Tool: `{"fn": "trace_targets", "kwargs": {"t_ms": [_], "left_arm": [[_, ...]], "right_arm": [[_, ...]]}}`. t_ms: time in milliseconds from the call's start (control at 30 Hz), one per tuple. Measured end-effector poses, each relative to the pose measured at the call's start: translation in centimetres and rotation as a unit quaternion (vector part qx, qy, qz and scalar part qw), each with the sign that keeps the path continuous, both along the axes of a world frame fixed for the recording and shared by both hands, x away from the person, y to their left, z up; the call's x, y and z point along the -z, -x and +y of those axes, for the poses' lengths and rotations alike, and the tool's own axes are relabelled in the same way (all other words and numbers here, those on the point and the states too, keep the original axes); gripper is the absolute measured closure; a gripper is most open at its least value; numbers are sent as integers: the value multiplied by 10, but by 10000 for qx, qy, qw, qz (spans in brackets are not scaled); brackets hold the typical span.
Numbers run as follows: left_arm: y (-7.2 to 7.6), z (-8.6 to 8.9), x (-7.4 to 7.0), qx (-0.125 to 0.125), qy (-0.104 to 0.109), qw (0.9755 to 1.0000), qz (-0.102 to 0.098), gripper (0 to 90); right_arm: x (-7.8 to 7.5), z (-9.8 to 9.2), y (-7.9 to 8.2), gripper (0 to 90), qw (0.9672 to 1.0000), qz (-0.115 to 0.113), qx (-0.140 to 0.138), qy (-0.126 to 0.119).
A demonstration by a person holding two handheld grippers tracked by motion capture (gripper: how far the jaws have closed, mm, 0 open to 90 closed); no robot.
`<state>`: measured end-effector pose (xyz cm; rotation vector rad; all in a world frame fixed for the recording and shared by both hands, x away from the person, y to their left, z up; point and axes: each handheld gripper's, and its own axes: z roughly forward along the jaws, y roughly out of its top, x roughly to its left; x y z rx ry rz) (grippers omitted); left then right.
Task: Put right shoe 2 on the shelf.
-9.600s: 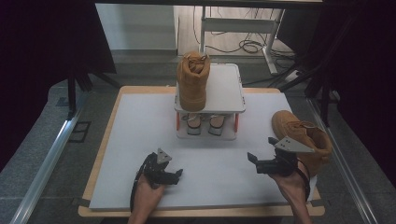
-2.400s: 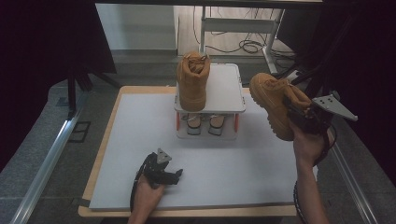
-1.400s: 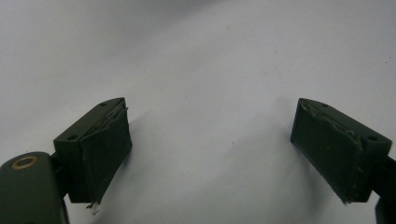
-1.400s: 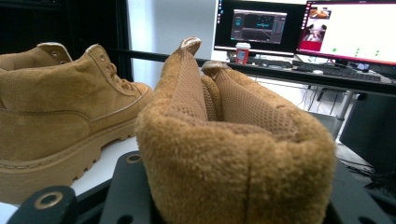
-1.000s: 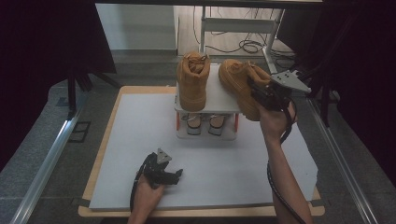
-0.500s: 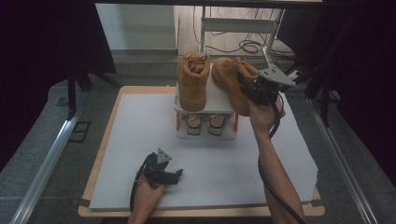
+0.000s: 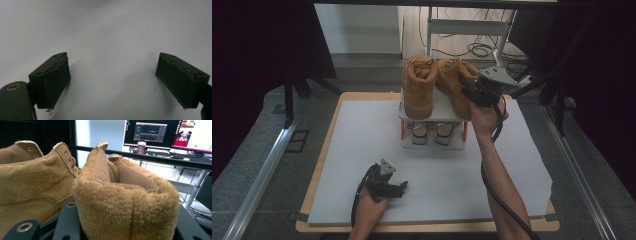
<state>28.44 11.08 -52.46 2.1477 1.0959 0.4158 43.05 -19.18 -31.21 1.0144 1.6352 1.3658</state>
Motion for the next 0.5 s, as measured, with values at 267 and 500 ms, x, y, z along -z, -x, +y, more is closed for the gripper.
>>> {"fn": "trace_targets", "kwargs": {"t_ms": [267, 500], "left_arm": [[0, 0, 0, 4, -6, 10000, -3, 118], [0, 0, 0, 4, -6, 10000, -5, 118]], "right_arm": [[3, 1, -5, 436, 10000, -2, -61, -8], [7, 2, -3, 246, 9997, -3, -112, 239]]}}
